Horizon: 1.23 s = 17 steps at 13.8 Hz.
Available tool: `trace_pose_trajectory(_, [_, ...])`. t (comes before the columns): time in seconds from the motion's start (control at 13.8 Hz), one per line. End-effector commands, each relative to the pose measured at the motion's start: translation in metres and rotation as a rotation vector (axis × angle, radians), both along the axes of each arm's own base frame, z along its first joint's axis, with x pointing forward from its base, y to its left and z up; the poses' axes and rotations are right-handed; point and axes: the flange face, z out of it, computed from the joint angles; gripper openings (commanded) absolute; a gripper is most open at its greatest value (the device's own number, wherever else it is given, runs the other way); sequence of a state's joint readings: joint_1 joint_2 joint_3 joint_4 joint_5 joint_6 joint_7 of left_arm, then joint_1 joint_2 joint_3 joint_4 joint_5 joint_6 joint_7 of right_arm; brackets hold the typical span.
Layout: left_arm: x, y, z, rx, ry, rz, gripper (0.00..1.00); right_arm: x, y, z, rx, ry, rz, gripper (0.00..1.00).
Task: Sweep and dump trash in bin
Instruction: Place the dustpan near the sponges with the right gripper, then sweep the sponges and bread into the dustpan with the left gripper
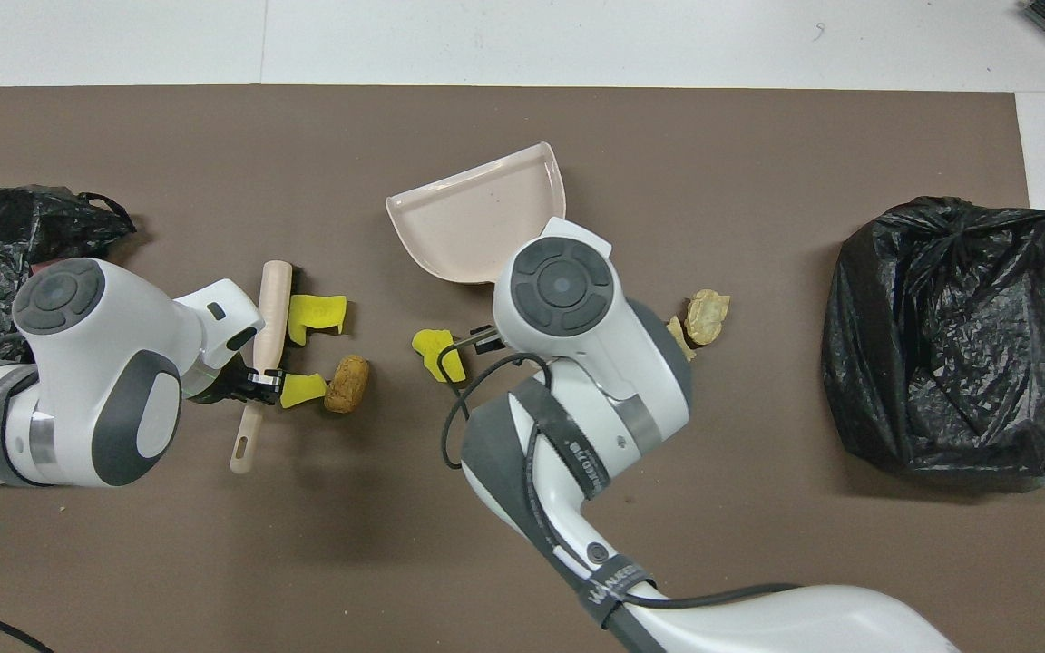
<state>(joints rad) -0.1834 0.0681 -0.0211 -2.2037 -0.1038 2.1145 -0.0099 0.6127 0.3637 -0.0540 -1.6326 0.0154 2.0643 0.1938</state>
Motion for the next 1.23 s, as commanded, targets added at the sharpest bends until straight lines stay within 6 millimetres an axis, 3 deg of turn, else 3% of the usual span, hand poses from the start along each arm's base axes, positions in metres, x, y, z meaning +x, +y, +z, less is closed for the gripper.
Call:
trace_pose_trajectory(0.0, [-0.014,-0.013,0.003,0.021,0.016,0.034,0.0,-0.022,-0.064,0.04,-0.031,0.036,0.249,0.0])
trace_pose_trajectory(0.22, [-0.002,-0.005,0.026,0.012,-0.01,0.05,0.0,-0.055,-0.107,0.056,-0.052,0.081,0.532,0.0])
trace_pose_trajectory(0.36, [0.005,0.007,0.035,0.013,-0.005,0.073,0.0,-0.067,-0.118,0.044,-0.063,0.109,0.724,0.0])
trace_pose_trajectory(0.51, [0.001,0.031,0.027,0.009,0.002,0.068,0.0,-0.065,-0.141,0.033,-0.062,0.13,0.879,0.0])
trace_pose_trajectory(0.65, [-0.006,0.042,0.02,0.0,0.012,0.03,0.0,-0.065,-0.153,0.014,-0.067,0.144,0.996,0.0])
trace_pose_trajectory(0.94, [-0.02,0.023,-0.003,0.005,-0.006,0.007,0.0,-0.073,-0.123,-0.012,-0.128,0.172,1.031,0.0])
trace_pose_trajectory(1.09, [-0.028,-0.002,-0.002,0.003,-0.003,-0.016,0.0,-0.073,-0.12,-0.017,-0.131,0.178,1.019,0.0])
trace_pose_trajectory(1.16, [-0.034,-0.014,-0.001,0.009,-0.001,0.0,0.0,-0.076,-0.108,-0.026,-0.137,0.188,0.999,0.0])
